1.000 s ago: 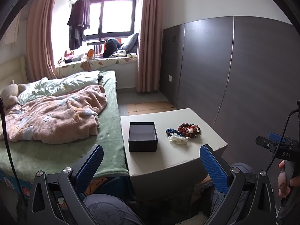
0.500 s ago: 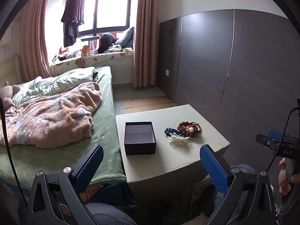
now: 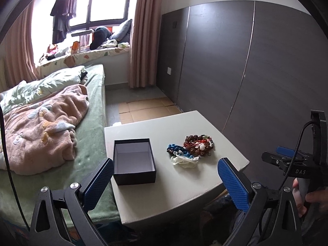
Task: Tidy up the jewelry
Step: 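Grasp the red string bracelet with the left gripper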
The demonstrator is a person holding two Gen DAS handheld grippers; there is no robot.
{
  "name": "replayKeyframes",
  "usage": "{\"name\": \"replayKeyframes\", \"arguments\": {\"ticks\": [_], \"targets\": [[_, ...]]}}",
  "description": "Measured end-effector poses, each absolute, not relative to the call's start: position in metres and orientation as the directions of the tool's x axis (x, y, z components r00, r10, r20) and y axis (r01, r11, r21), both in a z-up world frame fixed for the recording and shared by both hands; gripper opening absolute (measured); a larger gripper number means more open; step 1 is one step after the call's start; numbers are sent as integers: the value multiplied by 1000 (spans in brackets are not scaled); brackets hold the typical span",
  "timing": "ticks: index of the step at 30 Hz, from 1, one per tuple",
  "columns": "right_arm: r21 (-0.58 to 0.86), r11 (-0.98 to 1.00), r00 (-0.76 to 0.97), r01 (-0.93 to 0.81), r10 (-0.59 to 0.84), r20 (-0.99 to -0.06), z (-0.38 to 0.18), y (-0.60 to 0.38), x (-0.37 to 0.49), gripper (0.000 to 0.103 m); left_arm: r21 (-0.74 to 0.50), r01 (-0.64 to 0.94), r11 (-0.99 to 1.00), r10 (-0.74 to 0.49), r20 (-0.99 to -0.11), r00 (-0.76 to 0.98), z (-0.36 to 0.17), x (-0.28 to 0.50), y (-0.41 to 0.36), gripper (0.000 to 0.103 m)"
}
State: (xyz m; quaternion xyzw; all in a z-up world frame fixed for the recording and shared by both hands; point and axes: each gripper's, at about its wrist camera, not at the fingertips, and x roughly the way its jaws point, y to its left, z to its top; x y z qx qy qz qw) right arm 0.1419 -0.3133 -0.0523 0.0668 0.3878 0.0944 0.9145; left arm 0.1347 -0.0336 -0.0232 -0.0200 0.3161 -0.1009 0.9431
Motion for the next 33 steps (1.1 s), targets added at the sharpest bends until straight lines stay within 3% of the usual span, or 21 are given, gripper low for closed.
{"name": "replayKeyframes", "arguments": {"ticks": [4,9,17,21,25,31,33], "targets": [[183,975,663,-126,220,-716,-65,-311,164,103,-148,217,965,-262,-621,739,-38,162,-45,97],[204,971,637,-124,235,-734,-83,-314,183,103,-193,246,950,-310,-692,652,-63,202,-66,84],[350,933,602,-77,324,-730,-114,-329,216,103,-198,271,942,-318,-784,533,-91,255,-96,73],[406,913,592,-38,348,-727,-129,-335,238,88,-212,258,943,-312,-836,451,-112,280,-105,66],[473,881,569,1,388,-725,-149,-340,253,79,-216,233,948,-297,-865,404,-129,299,-111,64],[528,849,573,28,419,-705,-162,-346,265,78,-161,265,951,-249,-907,341,-155,314,-132,61],[529,848,557,35,423,-714,-167,-345,271,78,-144,266,953,-229,-918,324,-164,319,-135,52]]}}
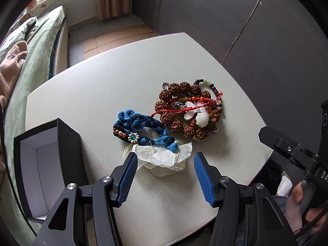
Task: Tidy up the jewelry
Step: 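Grasp the red string bracelet with the left gripper, then carry the red string bracelet into the black box and release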
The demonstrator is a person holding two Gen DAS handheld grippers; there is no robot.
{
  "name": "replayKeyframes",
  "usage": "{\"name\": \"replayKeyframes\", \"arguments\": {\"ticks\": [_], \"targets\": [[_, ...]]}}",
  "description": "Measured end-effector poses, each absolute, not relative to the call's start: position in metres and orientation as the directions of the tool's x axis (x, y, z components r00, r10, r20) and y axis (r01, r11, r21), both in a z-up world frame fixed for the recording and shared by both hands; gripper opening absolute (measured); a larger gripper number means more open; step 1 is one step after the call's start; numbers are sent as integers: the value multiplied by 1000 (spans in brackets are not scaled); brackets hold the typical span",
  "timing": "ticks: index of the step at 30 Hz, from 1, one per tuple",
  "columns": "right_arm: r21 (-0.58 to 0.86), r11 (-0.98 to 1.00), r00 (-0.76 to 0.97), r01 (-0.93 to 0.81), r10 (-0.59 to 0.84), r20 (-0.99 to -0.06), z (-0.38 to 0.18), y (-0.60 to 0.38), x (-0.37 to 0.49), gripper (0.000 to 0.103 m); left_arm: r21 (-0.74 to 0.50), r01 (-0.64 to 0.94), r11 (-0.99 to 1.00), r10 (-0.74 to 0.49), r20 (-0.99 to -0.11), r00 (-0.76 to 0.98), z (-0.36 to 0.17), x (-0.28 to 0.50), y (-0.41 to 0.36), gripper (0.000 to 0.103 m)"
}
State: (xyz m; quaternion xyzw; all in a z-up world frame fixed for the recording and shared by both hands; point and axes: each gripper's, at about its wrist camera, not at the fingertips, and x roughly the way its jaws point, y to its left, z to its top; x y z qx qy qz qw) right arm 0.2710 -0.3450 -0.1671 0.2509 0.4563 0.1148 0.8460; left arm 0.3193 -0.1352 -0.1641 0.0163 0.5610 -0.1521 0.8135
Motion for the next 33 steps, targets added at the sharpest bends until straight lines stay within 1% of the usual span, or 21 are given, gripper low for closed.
{"name": "replayKeyframes", "arguments": {"ticks": [1,2,3,4,6,8,9,10,11,13,15,22,23,25,30,33], "targets": [[532,846,549,36,428,-718,-169,-344,273,78,-132,262,956,-214,-925,315,-169,321,-137,47],[535,844,543,36,433,-720,-170,-343,274,78,-125,259,958,-203,-931,303,-174,323,-137,32],[538,842,538,32,439,-719,-171,-342,275,78,-129,257,958,-203,-937,285,-180,325,-136,12],[540,841,534,25,445,-719,-172,-340,276,78,-136,254,958,-205,-941,271,-184,326,-136,6],[539,842,529,13,452,-718,-173,-338,278,78,-150,255,955,-223,-931,290,-183,323,-133,1],[549,836,522,2,468,-714,-174,-337,280,78,-152,264,952,-236,-916,325,-174,319,-130,1],[562,827,516,-4,483,-708,-176,-336,282,73,-160,262,952,-245,-910,335,-171,319,-128,1],[573,819,510,-8,496,-702,-178,-336,284,65,-169,255,952,-253,-905,343,-168,319,-126,1],[583,812,501,-9,509,-700,-180,-334,286,63,-174,248,953,-256,-900,352,-164,320,-124,1],[607,795,479,-6,535,-696,-186,-332,294,51,-176,237,955,-257,-890,377,-156,320,-118,1],[624,781,457,-2,556,-694,-191,-329,301,46,-185,230,955,-266,-877,400,-147,320,-113,1],[626,778,456,-49,575,-679,-186,-312,324,39,-181,216,959,-263,-850,456,-126,312,-104,1],[621,782,453,-55,574,-682,-186,-309,327,37,-186,213,959,-266,-846,461,-123,311,-102,1],[599,798,448,-66,560,-697,-187,-303,331,29,-189,208,960,-268,-839,473,-118,307,-99,1],[580,811,446,-73,547,-708,-188,-301,334,29,-196,186,963,-264,-829,494,-110,297,-88,1],[600,799,451,-39,550,-703,-192,-307,341,29,-207,167,964,-264,-823,503,-107,291,-81,1]]}}
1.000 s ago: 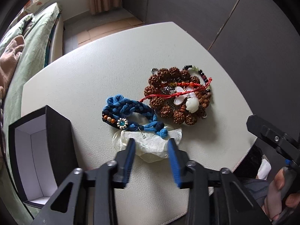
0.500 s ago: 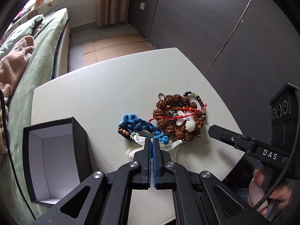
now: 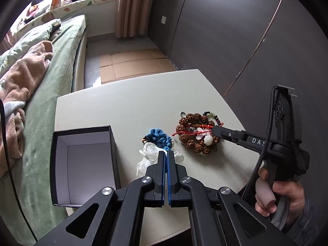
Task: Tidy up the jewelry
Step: 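Carry the red string bracelet into the black box and release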
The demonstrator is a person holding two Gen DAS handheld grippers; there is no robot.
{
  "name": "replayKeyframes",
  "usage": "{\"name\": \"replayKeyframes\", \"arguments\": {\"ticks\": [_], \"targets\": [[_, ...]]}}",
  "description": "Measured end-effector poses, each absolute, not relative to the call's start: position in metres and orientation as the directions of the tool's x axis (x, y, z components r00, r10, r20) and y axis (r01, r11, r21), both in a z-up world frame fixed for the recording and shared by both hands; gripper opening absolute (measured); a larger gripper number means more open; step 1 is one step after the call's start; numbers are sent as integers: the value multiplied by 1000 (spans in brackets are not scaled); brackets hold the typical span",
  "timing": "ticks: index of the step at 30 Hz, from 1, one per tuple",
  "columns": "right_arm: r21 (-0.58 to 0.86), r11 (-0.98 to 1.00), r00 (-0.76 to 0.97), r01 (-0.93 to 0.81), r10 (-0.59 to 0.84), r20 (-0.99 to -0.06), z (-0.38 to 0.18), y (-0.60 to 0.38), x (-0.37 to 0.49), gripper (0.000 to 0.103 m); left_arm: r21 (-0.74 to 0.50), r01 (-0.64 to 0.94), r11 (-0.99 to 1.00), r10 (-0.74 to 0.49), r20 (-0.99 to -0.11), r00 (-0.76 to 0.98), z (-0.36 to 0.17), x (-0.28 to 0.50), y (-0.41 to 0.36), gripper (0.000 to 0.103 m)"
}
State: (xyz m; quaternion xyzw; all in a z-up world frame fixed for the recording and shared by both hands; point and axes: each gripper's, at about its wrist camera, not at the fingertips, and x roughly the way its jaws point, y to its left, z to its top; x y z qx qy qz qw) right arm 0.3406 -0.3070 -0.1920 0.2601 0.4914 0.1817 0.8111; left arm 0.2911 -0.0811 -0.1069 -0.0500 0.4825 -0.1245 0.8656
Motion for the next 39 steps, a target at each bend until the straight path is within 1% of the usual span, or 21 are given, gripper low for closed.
{"name": "replayKeyframes", "arguments": {"ticks": [6,7,8,9,16,25,30,32,34,35,36,37,38,39], "targets": [[684,729,453,20,603,-657,-201,-319,358,29,-217,129,968,-252,-808,533,-98,276,-61,1],[689,724,459,24,605,-651,-202,-320,359,24,-218,121,968,-249,-806,537,-98,274,-57,1],[690,724,469,26,601,-648,-201,-320,360,16,-219,114,969,-246,-804,542,-97,272,-54,1],[689,725,475,21,599,-645,-199,-318,360,4,-221,106,969,-243,-802,546,-96,270,-50,1],[696,716,514,-61,620,-592,-167,-302,354,3,-240,62,969,-230,-777,585,-84,261,-21,1],[677,705,529,-210,664,-528,-103,-259,346,3,-252,18,968,-205,-739,642,-66,258,12,1],[668,692,518,-276,692,-503,-74,-233,340,3,-294,-13,956,-213,-721,660,-65,265,33,1],[662,686,508,-303,704,-497,-65,-221,337,3,-312,-28,950,-222,-731,645,-70,271,39,1],[656,680,496,-328,715,-492,-57,-210,335,3,-360,-57,931,-257,-759,598,-82,280,46,7],[655,676,489,-339,721,-491,-54,-203,333,3,-387,-75,919,-276,-766,580,-88,283,50,22],[654,672,481,-348,727,-490,-53,-198,333,3,-405,-88,910,-287,-767,573,-93,283,53,53],[653,669,473,-356,731,-491,-51,-192,332,3,-416,-92,905,-292,-762,578,-95,282,55,71],[652,667,463,-362,735,-495,-51,-187,332,3,-426,-92,900,-293,-749,595,-95,279,57,94],[648,667,454,-368,737,-501,-51,-181,333,3,-434,-95,896,-289,-732,617,-93,275,62,96]]}}
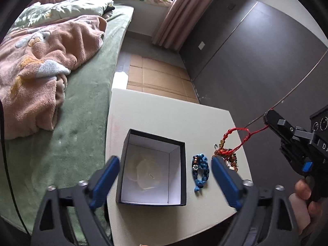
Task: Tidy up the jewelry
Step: 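Carry the red string bracelet into the black box and release, then grasp the blue knotted cord bracelet with the left gripper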
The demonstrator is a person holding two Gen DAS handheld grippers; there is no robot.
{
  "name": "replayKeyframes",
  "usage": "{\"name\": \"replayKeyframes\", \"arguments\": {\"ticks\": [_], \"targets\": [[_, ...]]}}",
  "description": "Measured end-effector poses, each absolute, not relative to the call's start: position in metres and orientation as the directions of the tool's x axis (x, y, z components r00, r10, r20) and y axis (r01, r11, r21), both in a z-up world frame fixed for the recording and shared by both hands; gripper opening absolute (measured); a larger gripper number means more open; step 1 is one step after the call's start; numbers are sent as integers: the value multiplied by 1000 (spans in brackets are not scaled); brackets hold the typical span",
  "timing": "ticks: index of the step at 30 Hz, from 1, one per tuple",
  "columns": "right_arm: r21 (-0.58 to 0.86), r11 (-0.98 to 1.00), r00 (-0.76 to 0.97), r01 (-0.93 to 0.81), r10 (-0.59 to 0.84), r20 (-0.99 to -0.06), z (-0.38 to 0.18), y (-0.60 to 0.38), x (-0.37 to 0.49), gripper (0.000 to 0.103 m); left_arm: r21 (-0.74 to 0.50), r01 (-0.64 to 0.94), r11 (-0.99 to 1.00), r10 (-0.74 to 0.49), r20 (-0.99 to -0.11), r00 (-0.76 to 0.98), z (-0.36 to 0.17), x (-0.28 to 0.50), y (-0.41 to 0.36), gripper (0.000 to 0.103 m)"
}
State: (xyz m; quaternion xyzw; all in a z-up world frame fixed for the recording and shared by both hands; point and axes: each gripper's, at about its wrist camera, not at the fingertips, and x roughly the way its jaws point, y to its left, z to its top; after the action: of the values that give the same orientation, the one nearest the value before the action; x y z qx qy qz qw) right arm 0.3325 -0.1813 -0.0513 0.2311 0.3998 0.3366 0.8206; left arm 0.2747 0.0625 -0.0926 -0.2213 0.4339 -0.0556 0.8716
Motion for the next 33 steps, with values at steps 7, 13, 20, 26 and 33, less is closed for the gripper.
{"name": "replayKeyframes", "arguments": {"ticks": [7,13,20,26,33], "targets": [[633,657,360,-409,754,-549,-63,-141,333,3,-424,-177,888,-203,-708,677,-90,244,98,96],[597,669,298,-443,738,-605,-83,-101,330,3,-404,-255,879,-129,-714,688,-93,212,125,96],[544,703,217,-458,682,-698,-102,-68,330,65,-394,-320,861,-65,-711,701,-90,180,145,100],[576,696,241,-429,703,-669,-98,-88,319,92,-399,-311,863,-50,-679,732,-81,167,142,103],[531,739,316,-415,664,-678,-79,-135,306,92,-405,-232,884,-107,-661,743,-75,174,112,103]]}}
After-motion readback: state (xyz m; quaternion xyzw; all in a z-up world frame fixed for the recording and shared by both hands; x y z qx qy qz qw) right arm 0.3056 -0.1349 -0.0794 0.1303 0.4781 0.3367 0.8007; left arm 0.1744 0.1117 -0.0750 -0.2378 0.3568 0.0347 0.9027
